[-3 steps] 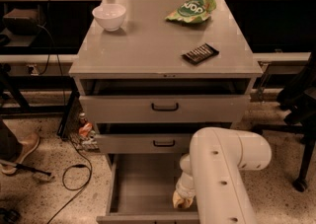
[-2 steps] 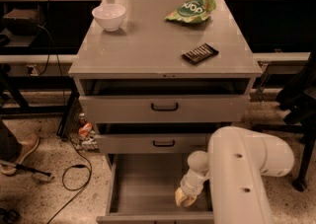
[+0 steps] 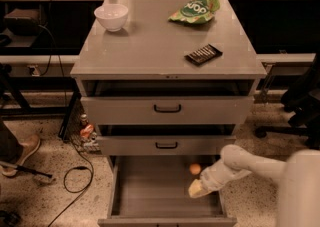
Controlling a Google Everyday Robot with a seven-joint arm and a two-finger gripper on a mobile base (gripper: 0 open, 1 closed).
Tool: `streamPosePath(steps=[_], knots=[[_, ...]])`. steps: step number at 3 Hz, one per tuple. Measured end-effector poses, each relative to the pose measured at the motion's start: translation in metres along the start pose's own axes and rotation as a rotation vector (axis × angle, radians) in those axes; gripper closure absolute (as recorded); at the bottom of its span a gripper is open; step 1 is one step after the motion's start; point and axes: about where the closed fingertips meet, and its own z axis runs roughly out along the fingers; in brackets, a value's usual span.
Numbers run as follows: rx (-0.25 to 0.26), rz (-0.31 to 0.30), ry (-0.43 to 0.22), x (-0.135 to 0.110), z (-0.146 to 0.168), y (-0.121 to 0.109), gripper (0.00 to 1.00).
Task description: Pick orange from bottom drawer and place on counter
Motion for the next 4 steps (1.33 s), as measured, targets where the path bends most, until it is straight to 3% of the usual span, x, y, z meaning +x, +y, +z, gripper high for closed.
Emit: streamPosePath(steps=[1, 2, 3, 4], knots=[[-0.129, -0.106, -0.128, 0.021, -0.064, -0.003, 1.00], [-0.179, -0.150, -0.174, 0.033, -0.085, -0.006, 1.00], [-0.196, -0.150, -0.185, 0.038, -0.085, -0.012, 1.00], [-0.199, -0.151, -0.182, 0.039, -0.083, -0.011, 0.82]])
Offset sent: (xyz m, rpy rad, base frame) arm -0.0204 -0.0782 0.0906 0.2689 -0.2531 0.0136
